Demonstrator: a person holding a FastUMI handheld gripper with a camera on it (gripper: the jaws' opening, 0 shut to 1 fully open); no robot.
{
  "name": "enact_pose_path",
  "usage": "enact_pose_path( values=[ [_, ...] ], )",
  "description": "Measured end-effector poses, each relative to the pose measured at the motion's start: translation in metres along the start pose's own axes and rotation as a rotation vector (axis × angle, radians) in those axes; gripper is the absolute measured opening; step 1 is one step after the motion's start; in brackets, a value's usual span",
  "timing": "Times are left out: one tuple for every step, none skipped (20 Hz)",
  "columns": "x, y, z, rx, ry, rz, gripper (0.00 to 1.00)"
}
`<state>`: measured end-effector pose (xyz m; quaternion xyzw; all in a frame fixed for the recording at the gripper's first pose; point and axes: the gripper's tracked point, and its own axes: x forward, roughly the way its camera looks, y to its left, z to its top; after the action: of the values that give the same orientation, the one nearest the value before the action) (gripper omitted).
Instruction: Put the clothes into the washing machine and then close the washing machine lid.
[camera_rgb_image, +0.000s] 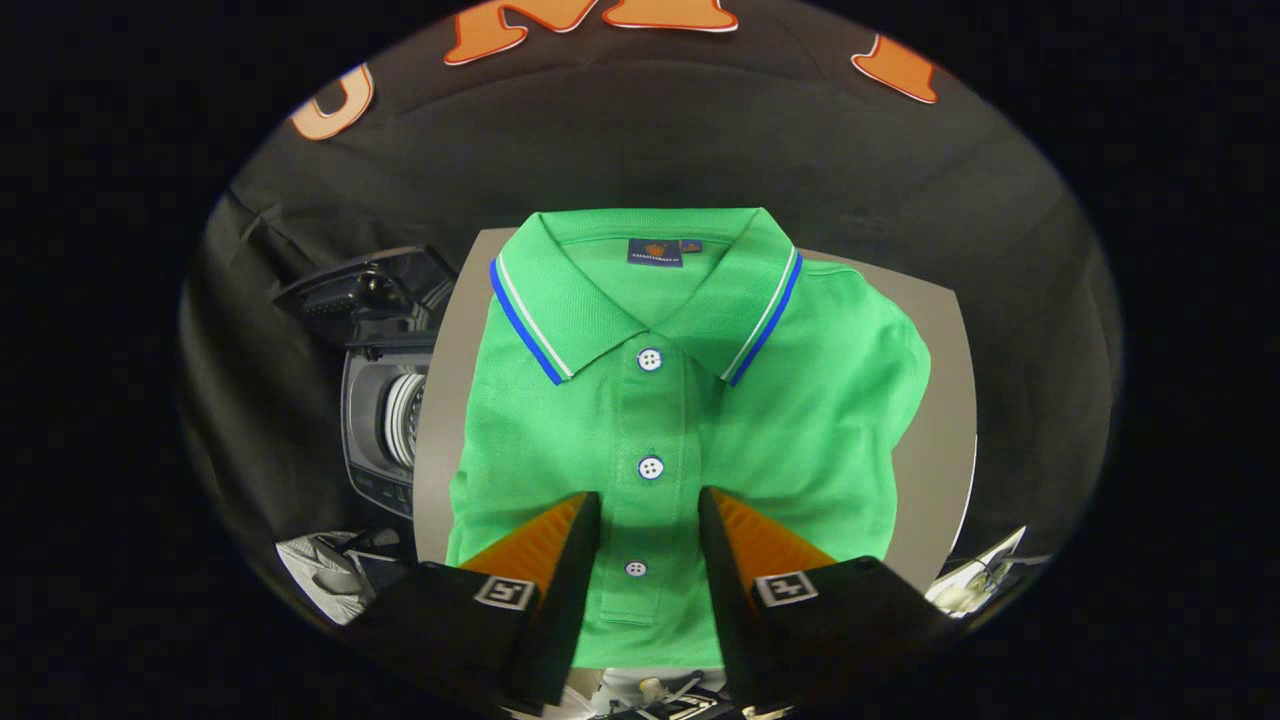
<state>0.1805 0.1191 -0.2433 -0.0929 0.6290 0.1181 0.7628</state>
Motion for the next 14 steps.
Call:
enact_pose_path(
  values=[
    [-0.001,0.0,0.002,0.001,-0.001,0.004,0.47],
    [-0.005,-0.002,0.005,0.002,-0.011,0.005,0.35],
    [-0.009,-0.007,0.003,-0.006,-0.025,0.012,0.23],
    [-0.013,-0.006,0.002,-0.004,-0.05,0.017,0.15],
    [-0.008,-0.003,0.002,-0.015,-0.082,0.03,0.09],
    [-0.008,-0.004,0.003,-0.015,-0.131,0.045,0.09],
    [-0.009,-0.004,0.002,0.0,-0.191,0.063,0.09],
    [-0.011,-0.005,0.002,0.0,-0.272,0.083,0.09],
    [-0.013,-0.006,0.003,0.005,-0.371,0.104,0.08],
    [-0.014,-0.008,0.005,0.02,-0.487,0.12,0.08],
    [-0.016,-0.011,0.004,0.035,-0.589,0.135,0.08],
    [-0.018,-0.013,0.005,0.058,-0.683,0.149,0.08],
    [-0.015,-0.013,0.011,0.087,-0.761,0.162,0.08],
    [-0.014,-0.012,0.016,0.113,-0.833,0.171,0.08]
  ],
)
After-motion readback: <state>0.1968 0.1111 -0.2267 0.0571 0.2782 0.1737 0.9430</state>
